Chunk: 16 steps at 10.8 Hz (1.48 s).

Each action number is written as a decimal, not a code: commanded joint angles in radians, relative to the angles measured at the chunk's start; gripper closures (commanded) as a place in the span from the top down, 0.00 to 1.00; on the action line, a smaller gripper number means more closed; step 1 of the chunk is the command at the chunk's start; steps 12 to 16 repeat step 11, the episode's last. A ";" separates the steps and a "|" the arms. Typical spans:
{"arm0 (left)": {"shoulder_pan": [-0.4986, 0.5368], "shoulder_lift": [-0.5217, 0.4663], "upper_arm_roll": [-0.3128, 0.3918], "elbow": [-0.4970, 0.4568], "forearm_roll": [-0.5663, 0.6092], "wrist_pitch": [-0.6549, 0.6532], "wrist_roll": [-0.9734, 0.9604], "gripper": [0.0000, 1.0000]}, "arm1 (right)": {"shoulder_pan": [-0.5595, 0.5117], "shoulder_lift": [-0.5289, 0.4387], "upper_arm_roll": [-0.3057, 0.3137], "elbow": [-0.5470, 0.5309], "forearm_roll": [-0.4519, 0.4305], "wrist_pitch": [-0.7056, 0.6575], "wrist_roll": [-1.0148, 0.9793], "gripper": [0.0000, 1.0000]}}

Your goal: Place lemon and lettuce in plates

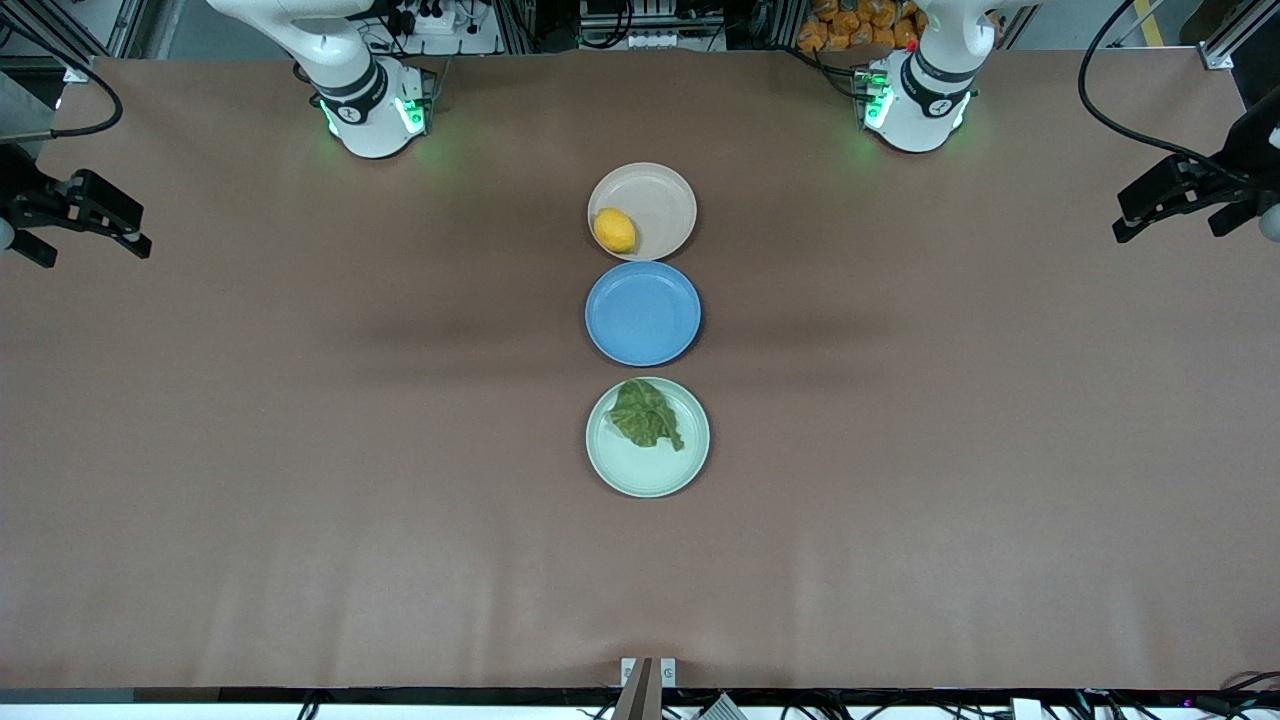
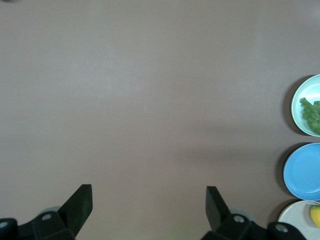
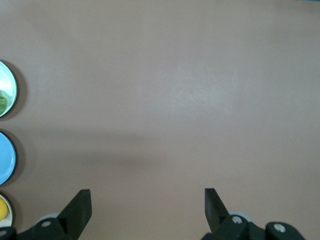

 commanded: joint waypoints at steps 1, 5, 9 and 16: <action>0.005 -0.007 -0.003 0.001 -0.008 0.003 -0.010 1.00 | -0.010 -0.008 0.002 -0.011 0.007 -0.005 0.001 1.00; 0.005 -0.007 -0.003 -0.001 -0.007 0.003 -0.007 1.00 | -0.012 -0.008 0.000 -0.011 0.022 -0.030 0.014 1.00; 0.007 -0.007 -0.003 -0.001 -0.007 0.003 -0.005 1.00 | -0.012 -0.008 0.000 -0.011 0.022 -0.032 0.014 1.00; 0.007 -0.008 -0.003 -0.001 -0.007 0.003 -0.005 1.00 | -0.012 -0.008 0.000 -0.011 0.022 -0.032 0.014 1.00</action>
